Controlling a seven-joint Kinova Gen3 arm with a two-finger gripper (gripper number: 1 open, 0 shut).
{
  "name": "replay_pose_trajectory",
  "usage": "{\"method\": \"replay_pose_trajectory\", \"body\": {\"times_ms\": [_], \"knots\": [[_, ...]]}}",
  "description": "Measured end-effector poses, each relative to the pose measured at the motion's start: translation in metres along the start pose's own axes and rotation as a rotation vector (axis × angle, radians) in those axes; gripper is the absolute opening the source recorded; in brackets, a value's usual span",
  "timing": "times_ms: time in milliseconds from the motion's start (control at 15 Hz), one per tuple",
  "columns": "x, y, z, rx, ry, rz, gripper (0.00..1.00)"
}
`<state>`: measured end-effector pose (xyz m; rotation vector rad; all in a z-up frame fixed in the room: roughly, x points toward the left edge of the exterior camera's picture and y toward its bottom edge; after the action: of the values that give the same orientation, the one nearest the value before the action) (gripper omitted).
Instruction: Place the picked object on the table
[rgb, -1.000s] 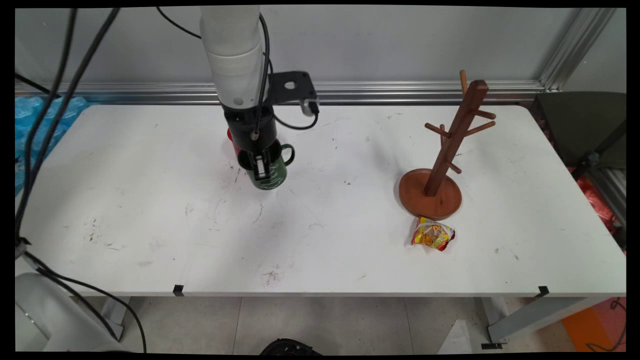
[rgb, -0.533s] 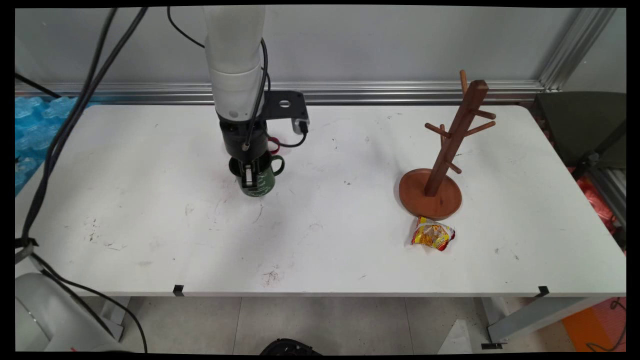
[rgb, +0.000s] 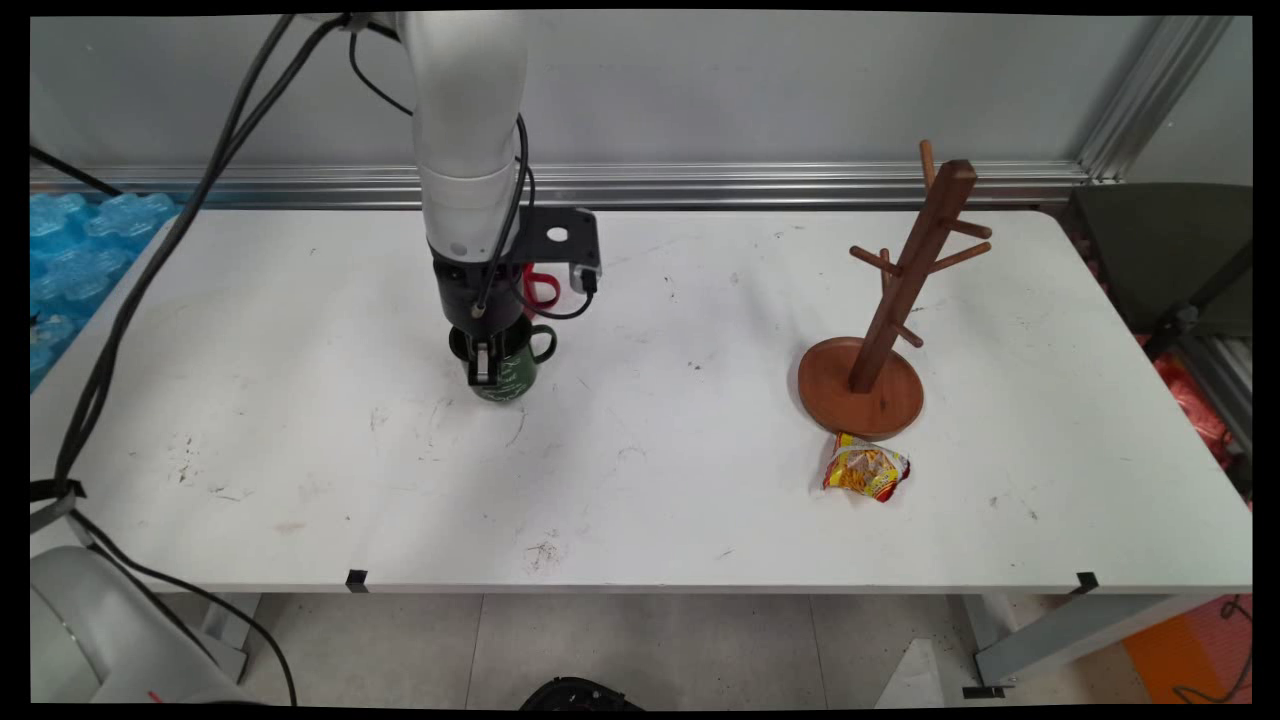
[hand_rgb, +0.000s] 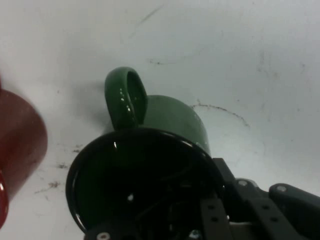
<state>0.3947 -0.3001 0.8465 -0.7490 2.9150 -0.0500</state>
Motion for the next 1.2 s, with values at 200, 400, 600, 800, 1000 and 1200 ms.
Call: {"method": "replay_pose_trajectory", "body": {"times_ms": [200, 400, 600, 800, 1000, 1200], "knots": [[-0.002, -0.002, 0.008, 0.000, 0.001, 0.012, 0.00], [-0.004, -0.003, 0.014, 0.000, 0.006, 0.022, 0.00], [-0.007, -0.003, 0.019, -0.003, 0.013, 0.029, 0.00], [-0.010, -0.002, 0.023, -0.005, 0.018, 0.036, 0.00], [-0.012, -0.002, 0.025, -0.006, 0.023, 0.042, 0.00], [-0.015, -0.002, 0.027, -0.005, 0.026, 0.049, 1.00]]}}
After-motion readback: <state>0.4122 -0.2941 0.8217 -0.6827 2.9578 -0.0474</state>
